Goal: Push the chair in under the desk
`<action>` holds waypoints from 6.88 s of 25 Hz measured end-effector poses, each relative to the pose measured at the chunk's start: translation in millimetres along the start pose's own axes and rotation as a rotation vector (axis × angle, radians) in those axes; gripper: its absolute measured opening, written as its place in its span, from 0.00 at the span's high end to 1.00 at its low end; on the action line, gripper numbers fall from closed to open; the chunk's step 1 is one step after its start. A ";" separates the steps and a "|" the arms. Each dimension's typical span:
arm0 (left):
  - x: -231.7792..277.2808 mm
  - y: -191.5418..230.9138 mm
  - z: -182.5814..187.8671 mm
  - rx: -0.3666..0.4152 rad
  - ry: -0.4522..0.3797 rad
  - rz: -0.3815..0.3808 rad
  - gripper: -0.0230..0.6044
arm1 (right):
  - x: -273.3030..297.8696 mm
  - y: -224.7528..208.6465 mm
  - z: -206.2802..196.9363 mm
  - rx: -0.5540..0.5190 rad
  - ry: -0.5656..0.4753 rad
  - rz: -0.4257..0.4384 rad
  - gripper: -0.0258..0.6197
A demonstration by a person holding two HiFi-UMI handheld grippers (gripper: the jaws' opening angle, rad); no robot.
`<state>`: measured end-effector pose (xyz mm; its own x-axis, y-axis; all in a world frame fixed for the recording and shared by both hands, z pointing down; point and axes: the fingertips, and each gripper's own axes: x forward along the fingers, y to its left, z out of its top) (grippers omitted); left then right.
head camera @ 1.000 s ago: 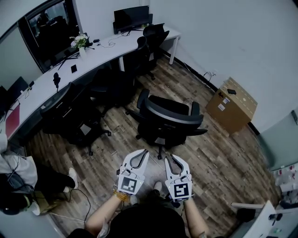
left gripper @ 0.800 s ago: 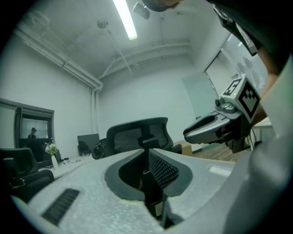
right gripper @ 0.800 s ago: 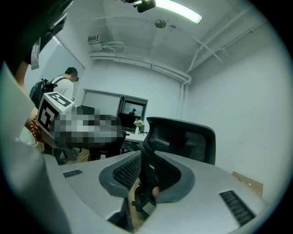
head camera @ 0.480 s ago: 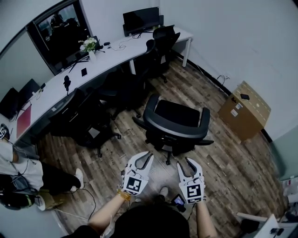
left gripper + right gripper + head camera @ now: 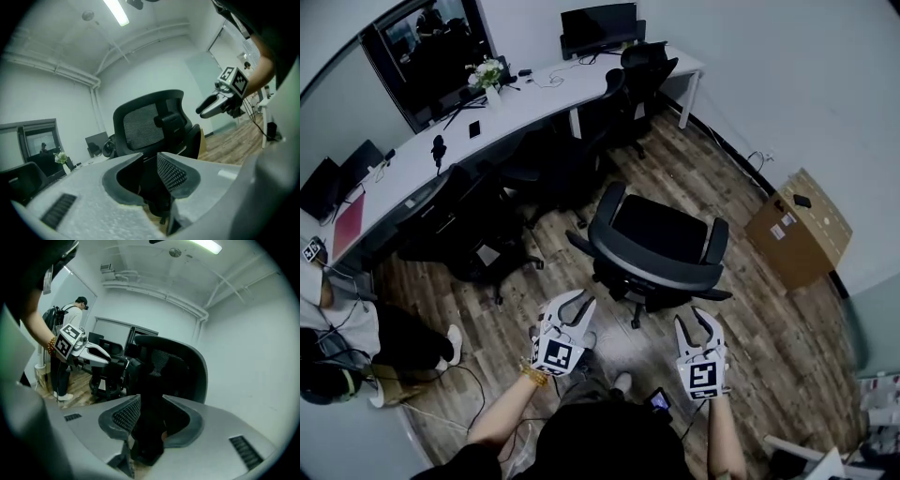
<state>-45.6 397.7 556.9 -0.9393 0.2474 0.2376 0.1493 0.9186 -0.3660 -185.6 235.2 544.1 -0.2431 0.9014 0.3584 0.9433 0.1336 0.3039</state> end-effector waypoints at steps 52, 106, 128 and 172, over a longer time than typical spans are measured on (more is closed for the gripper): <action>147.8 69.4 -106.2 0.464 0.328 -0.721 0.56 | 77.4 -65.1 -137.0 -0.447 0.713 0.408 0.71; 261.2 -28.9 -48.0 0.856 0.055 -1.278 0.59 | -40.8 -14.8 -174.4 -0.017 0.940 -0.072 0.71; 247.2 -101.3 -17.8 1.030 -0.148 -1.496 0.58 | -104.0 70.4 -166.4 0.203 1.039 -0.307 0.72; 147.5 -305.1 36.4 1.331 -0.549 -1.930 0.57 | -216.8 243.7 -155.3 0.654 1.252 -0.745 0.74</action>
<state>-240.9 142.7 670.8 0.2759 -0.5559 0.7842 -0.6078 -0.7329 -0.3057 61.9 8.4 677.5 -0.3862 -0.2907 0.8754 0.3843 0.8121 0.4392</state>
